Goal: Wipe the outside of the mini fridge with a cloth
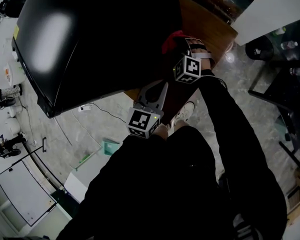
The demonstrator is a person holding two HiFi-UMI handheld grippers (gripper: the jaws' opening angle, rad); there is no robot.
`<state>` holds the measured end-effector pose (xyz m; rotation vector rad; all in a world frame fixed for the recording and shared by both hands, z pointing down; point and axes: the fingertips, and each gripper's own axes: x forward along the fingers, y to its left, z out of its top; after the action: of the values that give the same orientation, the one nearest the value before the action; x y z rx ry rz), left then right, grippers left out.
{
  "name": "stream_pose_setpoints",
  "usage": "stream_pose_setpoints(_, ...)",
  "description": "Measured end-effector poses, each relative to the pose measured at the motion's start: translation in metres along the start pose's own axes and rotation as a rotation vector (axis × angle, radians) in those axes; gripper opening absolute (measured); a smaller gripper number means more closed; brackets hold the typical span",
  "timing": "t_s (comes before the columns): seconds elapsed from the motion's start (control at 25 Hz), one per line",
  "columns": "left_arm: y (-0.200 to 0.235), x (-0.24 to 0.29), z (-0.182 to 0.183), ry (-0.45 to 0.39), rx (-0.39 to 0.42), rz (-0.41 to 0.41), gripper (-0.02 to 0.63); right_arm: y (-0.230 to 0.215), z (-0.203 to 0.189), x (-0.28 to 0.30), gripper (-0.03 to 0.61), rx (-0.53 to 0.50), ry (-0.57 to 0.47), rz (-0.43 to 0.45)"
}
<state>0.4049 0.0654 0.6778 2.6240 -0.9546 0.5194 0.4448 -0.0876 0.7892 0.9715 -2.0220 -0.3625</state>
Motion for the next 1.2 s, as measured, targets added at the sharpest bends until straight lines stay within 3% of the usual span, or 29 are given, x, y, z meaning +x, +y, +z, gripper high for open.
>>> stream_pose_setpoints(0.12,-0.005,-0.010,0.012,-0.004,0.027,-0.031,0.006,-0.015,0.011,-0.032,0.081,0.109,-0.054,-0.007)
stream_pose_setpoints(0.32,-0.019,-0.046,0.024,-0.017,0.036,-0.092,0.006,-0.014,0.046,-0.117,0.081,0.363,-0.160,0.071)
stream_pose_setpoints(0.56,-0.032,-0.116,0.036,-0.013,0.050,-0.182,0.006,0.032,0.115,-0.208,0.080,0.757,-0.279,0.178)
stream_pose_setpoints(0.64,-0.031,-0.141,0.045,-0.019,0.059,-0.211,0.006,0.043,0.141,-0.232,0.077,0.837,-0.307,0.185)
stream_pose_setpoints(0.88,-0.019,-0.187,0.081,-0.091,0.021,-0.354,0.006,0.038,0.213,-0.283,0.077,0.885,-0.353,0.094)
stream_pose_setpoints(1.2,0.027,-0.292,0.084,-0.097,0.048,-0.468,0.006,0.059,0.326,-0.320,0.077,0.954,-0.442,-0.082)
